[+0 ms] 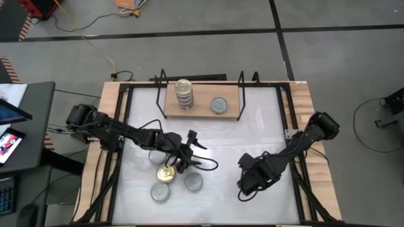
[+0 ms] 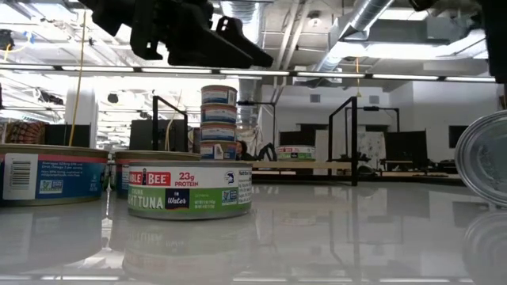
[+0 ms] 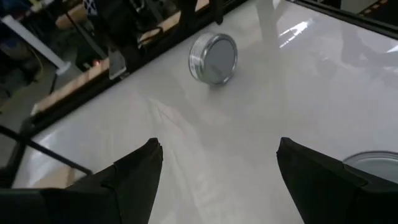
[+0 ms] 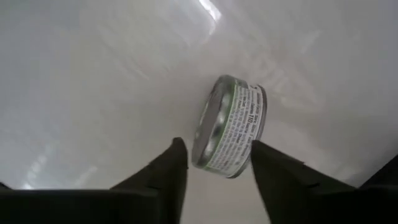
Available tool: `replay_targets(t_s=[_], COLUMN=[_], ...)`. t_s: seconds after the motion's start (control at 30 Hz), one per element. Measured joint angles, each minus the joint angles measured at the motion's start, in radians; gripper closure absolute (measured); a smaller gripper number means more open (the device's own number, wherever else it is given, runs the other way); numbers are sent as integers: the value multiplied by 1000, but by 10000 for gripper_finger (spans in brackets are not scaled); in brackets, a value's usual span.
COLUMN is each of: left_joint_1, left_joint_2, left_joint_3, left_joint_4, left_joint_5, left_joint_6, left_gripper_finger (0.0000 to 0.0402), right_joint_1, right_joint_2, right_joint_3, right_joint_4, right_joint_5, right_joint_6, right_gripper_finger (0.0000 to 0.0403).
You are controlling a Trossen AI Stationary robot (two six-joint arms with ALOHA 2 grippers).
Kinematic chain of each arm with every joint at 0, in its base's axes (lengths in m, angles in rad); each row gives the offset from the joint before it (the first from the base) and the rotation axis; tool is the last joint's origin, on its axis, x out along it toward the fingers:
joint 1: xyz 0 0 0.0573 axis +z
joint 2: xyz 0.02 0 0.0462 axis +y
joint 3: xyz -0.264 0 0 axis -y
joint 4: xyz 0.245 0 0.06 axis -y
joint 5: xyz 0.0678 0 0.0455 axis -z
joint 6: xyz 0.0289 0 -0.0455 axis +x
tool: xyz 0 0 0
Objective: Stack canned seafood by type on shelf
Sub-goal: Stack the green tuna can on top of the other green tuna can on the shelf
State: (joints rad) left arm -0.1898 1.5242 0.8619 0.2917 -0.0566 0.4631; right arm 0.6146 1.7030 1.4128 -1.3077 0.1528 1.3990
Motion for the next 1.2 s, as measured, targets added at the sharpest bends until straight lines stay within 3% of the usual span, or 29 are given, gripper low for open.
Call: replay_targets(t_s=[0.17,0.3,0.53,0.8,0.97,1.2], left_joint_1=[11,34,76,84,83,75], left_joint_2=[0,0,0,0,1,1], left_joint_3=[0,0,0,-4,-76,-169], left_joint_4=[15,14,11,-35,107,209], left_joint_5=[18,84,187,221,320,231], left_joint_6=[49,52,12,-32,-80,-146], left_gripper_finger=[100,100,100,100,100,100], right_joint_1=[18,32,33,27,27,22], right_joint_2=[-4,15,69,118,117,116], right_joint_3=[0,-2,-12,-12,-29,-105], right_joint_4=[17,6,-7,-51,-35,44], right_joint_5=[-1,-30,-49,-77,-66,-49], right_joint_6=[159,248,262,250,244,199], right_gripper_finger=[138,127,126,126,129,178])
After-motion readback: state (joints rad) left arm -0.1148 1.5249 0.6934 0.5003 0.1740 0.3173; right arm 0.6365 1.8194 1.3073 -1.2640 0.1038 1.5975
